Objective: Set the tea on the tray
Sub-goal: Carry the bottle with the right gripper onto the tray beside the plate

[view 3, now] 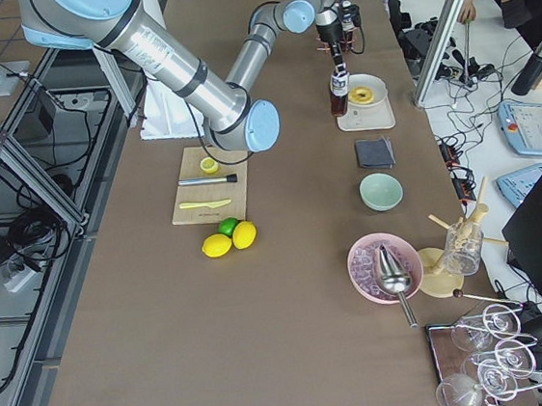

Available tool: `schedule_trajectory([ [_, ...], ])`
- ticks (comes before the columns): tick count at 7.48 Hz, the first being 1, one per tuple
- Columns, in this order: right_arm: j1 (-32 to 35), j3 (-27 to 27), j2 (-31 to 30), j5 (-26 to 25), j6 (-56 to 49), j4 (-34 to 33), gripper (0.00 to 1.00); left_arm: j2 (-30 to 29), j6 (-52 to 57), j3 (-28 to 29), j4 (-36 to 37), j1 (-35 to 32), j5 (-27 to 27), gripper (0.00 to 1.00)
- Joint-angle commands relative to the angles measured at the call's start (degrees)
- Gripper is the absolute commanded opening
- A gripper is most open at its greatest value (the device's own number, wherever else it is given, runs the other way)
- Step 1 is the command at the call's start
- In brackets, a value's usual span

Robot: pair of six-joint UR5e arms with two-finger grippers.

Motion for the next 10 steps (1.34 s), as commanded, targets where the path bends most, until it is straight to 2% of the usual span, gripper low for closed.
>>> schedule_trajectory([
  [1,6.3,-14.2,2.5,5.1,-2.5,10.1,0.0,0.0,0.0,-0.4,-0.1,0.0,0.1,1.0],
  [2,6.7,-15.8,3.3,5.8,-2.5,10.6,0.0,0.0,-0.1,-0.2,-1.1,0.0,0.1,1.0],
  [8,5.9,-16.5,4.5,6.6,0.1,11.0,0.0,-0.1,-0.1,-0.1,-1.5,0.0,0.0,1.0],
  [10,5.7,-18.7,4.4,6.5,0.7,15.1,0.0,-0.1,-0.1,0.0,-1.5,0.0,0.1,1.0],
])
